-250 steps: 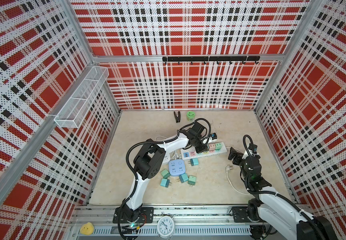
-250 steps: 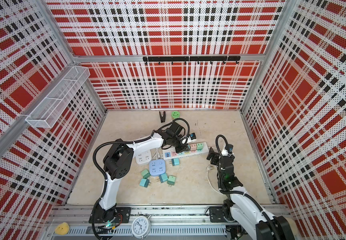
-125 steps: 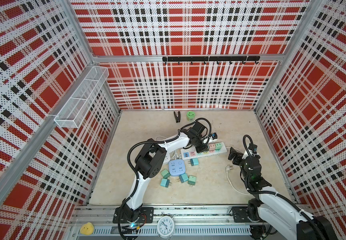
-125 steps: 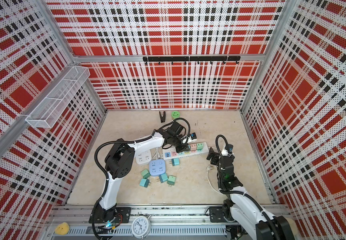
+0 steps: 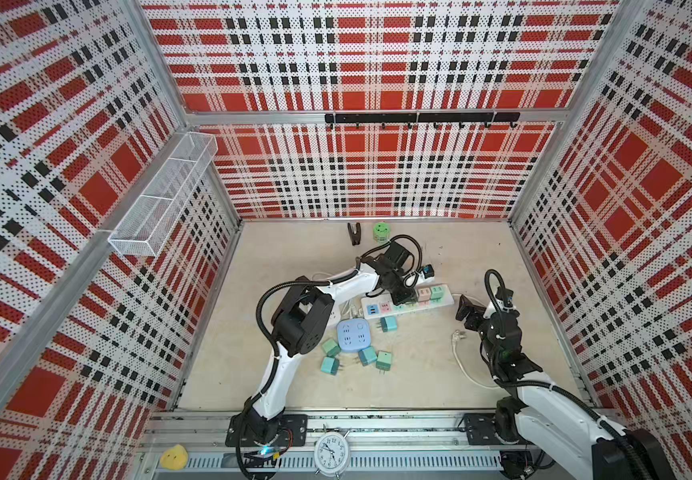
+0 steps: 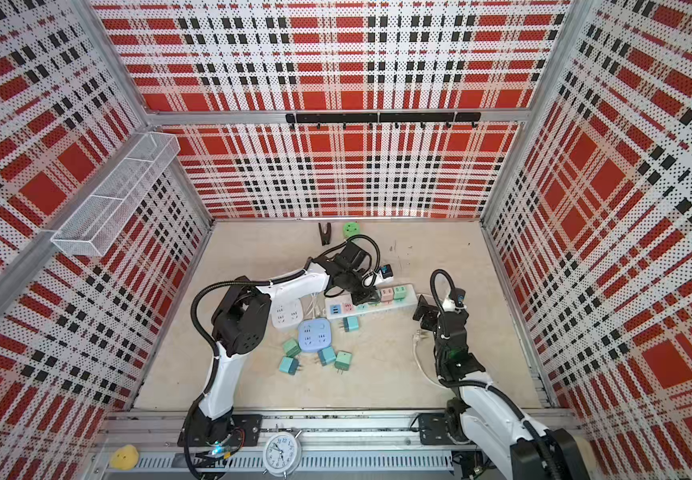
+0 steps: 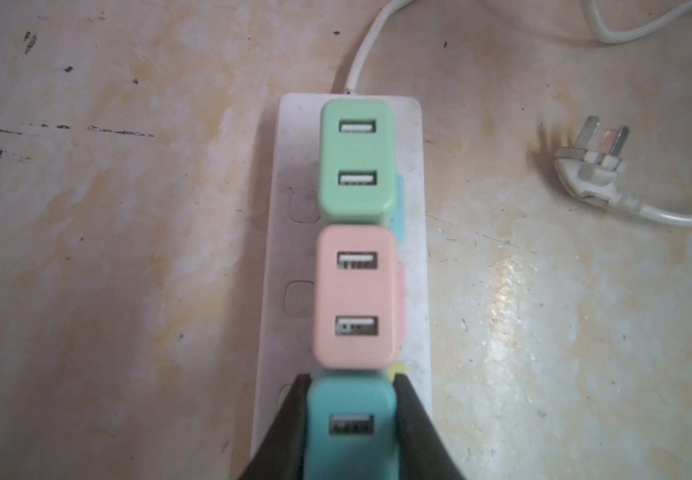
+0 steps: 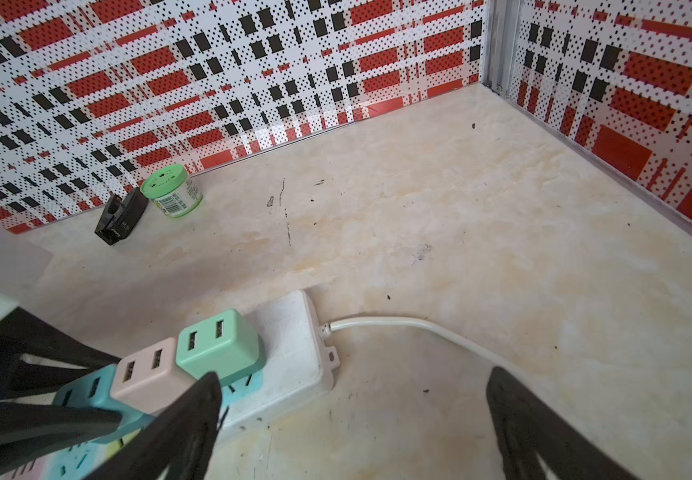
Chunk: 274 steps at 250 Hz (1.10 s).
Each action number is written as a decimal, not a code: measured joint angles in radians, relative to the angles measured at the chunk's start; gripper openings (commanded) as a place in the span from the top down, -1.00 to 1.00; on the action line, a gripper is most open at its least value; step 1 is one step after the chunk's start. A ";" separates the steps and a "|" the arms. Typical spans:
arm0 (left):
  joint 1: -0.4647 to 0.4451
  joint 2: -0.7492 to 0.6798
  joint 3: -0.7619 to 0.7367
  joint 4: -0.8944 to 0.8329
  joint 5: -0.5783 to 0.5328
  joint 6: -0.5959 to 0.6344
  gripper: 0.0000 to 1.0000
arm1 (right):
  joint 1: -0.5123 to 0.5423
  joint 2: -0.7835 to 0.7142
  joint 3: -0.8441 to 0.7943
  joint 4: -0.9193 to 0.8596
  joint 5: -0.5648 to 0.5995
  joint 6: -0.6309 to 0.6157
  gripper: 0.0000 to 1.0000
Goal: Insert the plug
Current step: 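Align and lower the teal adapter into the socket with the left gripper, then open the left gripper and withdraw it toward the robot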
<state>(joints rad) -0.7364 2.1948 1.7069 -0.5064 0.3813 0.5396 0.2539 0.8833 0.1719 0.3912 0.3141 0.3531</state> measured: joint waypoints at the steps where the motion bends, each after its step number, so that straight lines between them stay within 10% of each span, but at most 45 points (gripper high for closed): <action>1: 0.000 0.000 0.000 0.000 0.000 0.000 0.80 | 0.000 0.000 0.000 0.000 0.000 0.000 -1.00; 36: 0.000 0.000 0.003 -0.003 -0.001 0.000 0.44 | 0.000 0.000 0.000 0.000 0.000 0.000 -1.00; 38: 0.000 0.000 0.003 -0.003 -0.001 0.000 0.18 | 0.000 0.001 0.000 0.000 0.000 0.000 -1.00; 41: 0.000 0.000 0.003 -0.003 -0.002 0.000 -0.71 | 0.000 0.001 0.000 0.000 0.000 0.000 -1.00; 45: 0.000 0.000 0.003 -0.003 -0.002 0.000 -0.99 | 0.000 0.001 0.000 0.000 0.000 0.000 -1.00; 162: -0.010 -0.035 -0.054 -0.045 -0.057 -0.015 -0.99 | 0.000 0.019 0.006 0.001 -0.004 -0.001 -0.96; 274: -0.196 -0.712 -0.661 0.179 -0.296 -0.171 -0.99 | 0.000 0.055 0.016 0.013 -0.077 -0.014 -0.85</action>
<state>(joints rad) -0.9325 1.4830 1.0462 -0.3275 0.0849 0.3687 0.2539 0.9386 0.1883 0.4042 0.2375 0.3393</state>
